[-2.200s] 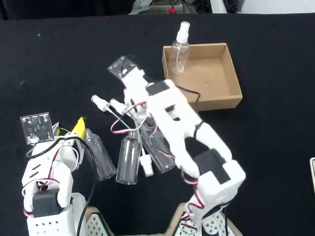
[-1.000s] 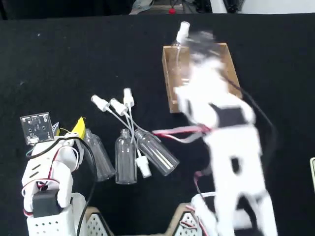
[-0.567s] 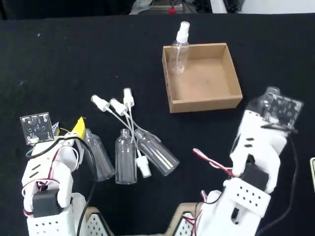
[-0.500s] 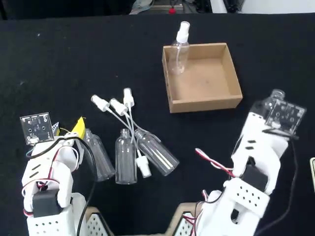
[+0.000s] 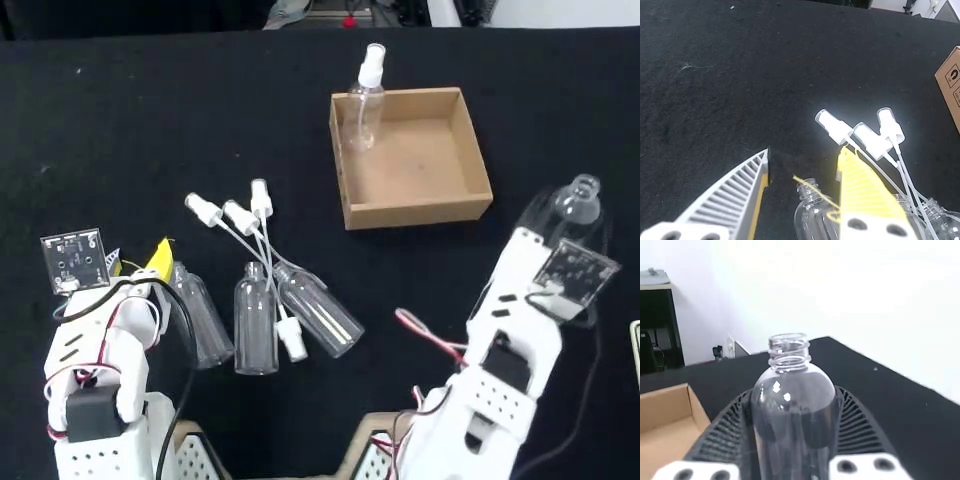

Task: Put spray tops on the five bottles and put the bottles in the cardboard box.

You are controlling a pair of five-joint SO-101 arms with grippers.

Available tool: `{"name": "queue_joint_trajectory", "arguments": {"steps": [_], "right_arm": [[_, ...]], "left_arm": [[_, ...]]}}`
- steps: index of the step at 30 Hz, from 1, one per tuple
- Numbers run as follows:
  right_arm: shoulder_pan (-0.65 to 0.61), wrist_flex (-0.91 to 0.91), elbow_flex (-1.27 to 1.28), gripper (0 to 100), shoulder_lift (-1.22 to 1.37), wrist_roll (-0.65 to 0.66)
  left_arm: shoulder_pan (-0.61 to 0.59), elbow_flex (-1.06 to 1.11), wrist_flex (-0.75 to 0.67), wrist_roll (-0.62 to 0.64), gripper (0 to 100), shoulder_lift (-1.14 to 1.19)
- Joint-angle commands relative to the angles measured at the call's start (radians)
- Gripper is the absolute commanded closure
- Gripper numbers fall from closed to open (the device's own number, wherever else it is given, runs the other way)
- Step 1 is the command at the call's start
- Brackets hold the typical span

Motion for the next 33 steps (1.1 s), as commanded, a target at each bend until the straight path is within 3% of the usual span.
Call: {"name": "queue_joint_trajectory", "arguments": {"steps": [1, 5, 12, 15, 24, 30, 33], "right_arm": [[0.020, -0.037, -0.249, 93.4, 0.231, -0.014], [0.054, -0.078, -0.394, 93.4, 0.522, -0.014], [0.077, -0.698, -0.285, 93.5, 0.914, -0.006], [0.075, -0.878, -0.286, 93.5, 1.078, -0.012], [0.078, -1.115, -0.458, 93.4, 1.557, -0.006], [0.060, -1.484, -0.490, 93.1, 1.834, -0.003], [0.028, -1.548, -0.481, 93.0, 1.934, 0.126]], "left_arm": [[-0.002, -0.022, 0.002, -0.003, 78, -0.005], [-0.002, -0.022, 0.002, -0.003, 78, -0.005], [0.070, -0.012, 0.002, -0.005, 78, -0.005], [0.102, 0.010, -0.003, -0.009, 78, -0.005], [0.104, 0.012, -0.003, -0.011, 78, -0.005], [0.104, 0.010, -0.003, -0.011, 78, -0.005], [0.102, 0.008, -0.003, -0.011, 78, -0.005]]}}
